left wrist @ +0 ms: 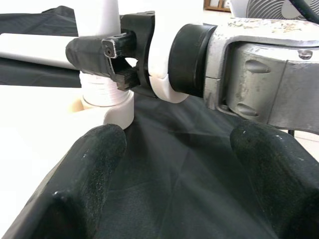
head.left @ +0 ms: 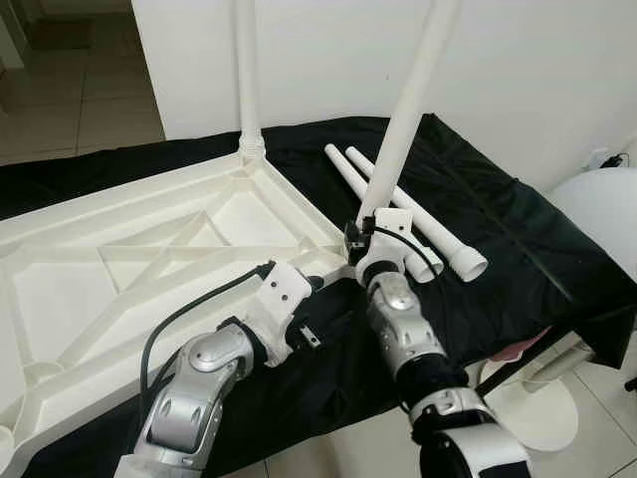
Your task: Building children table
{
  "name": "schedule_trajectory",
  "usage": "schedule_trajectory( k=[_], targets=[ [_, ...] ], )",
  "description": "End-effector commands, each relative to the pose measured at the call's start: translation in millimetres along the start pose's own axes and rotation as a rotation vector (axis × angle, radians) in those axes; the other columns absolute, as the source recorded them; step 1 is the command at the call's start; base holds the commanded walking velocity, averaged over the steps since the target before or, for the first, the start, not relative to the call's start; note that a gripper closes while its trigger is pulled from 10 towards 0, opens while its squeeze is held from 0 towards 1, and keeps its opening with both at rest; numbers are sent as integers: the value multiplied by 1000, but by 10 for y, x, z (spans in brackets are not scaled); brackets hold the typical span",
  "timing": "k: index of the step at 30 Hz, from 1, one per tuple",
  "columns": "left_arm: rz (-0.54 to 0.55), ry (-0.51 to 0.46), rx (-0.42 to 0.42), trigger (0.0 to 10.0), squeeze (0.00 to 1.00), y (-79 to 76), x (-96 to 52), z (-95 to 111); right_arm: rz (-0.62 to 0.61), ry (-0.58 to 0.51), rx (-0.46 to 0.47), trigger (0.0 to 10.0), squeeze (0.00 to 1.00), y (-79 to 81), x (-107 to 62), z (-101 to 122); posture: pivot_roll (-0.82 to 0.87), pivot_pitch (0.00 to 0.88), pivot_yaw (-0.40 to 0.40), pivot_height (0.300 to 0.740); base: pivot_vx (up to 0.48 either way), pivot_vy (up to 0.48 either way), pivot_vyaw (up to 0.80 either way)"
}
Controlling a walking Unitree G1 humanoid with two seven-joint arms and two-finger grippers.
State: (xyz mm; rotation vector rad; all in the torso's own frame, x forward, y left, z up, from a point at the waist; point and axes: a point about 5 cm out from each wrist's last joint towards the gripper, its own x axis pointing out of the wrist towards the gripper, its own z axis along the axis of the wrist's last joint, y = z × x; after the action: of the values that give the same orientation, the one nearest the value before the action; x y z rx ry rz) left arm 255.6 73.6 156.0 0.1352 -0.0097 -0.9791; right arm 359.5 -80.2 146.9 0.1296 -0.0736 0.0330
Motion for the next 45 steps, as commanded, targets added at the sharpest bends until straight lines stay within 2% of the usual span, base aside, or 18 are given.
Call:
schedule_trajectory(
  k=[1,3,4,12,15,16,21,24,25,27,29,32,39,45],
  targets=[
    [143,10,4,10000,0,69,1,-22,-19,77,49,10000,0,12,-64,-158,-2,22,-50,740,0,0,0],
    [143,11,5,10000,0,69,5,-24,-29,68,46,10000,0,-9,-65,-132,-1,20,-50,740,0,0,0],
    [144,13,7,10000,0,72,4,-27,-30,57,53,10000,1000,-33,-66,-108,-1,20,-50,740,0,0,0],
    [159,22,14,10000,0,112,-12,-34,-47,44,48,10000,1000,-114,-76,-60,2,15,-50,740,0,0,0],
    [165,27,17,10000,0,124,-18,-39,-53,25,25,10000,1000,-203,-69,-3,2,15,-46,740,0,0,0],
    [166,27,17,10000,0,128,-17,-38,-29,17,19,10000,0,-225,-59,17,3,16,-46,740,0,0,0],
    [169,30,18,10000,0,135,-13,-39,27,2,9,10000,0,-299,-31,55,-1,16,-43,740,0,0,0],
    [185,40,11,10000,0,156,14,-41,156,-7,-36,10000,0,-358,8,95,-4,17,-38,740,0,0,0],
    [185,40,11,10000,0,156,14,-41,156,-7,-36,10000,0,-358,8,95,-4,17,-38,740,0,0,0],
    [196,49,5,10000,0,164,55,-41,228,1,-75,10000,0,-403,36,96,-5,18,-35,740,0,0,0],
    [196,49,5,10000,0,164,55,-41,228,1,-75,10000,0,-403,36,96,-5,18,-35,740,0,0,0],
    [211,53,1,10000,0,153,127,-30,327,25,-121,10000,0,-437,58,77,-6,26,-28,740,0,0,0],
    [218,62,15,10000,0,125,240,-28,467,43,-189,10000,0,-497,105,80,-13,30,-19,740,0,0,0],
    [216,56,14,10000,0,128,267,-5,554,52,-201,10000,0,-543,135,98,-13,27,-16,740,0,0,0]
  ],
)
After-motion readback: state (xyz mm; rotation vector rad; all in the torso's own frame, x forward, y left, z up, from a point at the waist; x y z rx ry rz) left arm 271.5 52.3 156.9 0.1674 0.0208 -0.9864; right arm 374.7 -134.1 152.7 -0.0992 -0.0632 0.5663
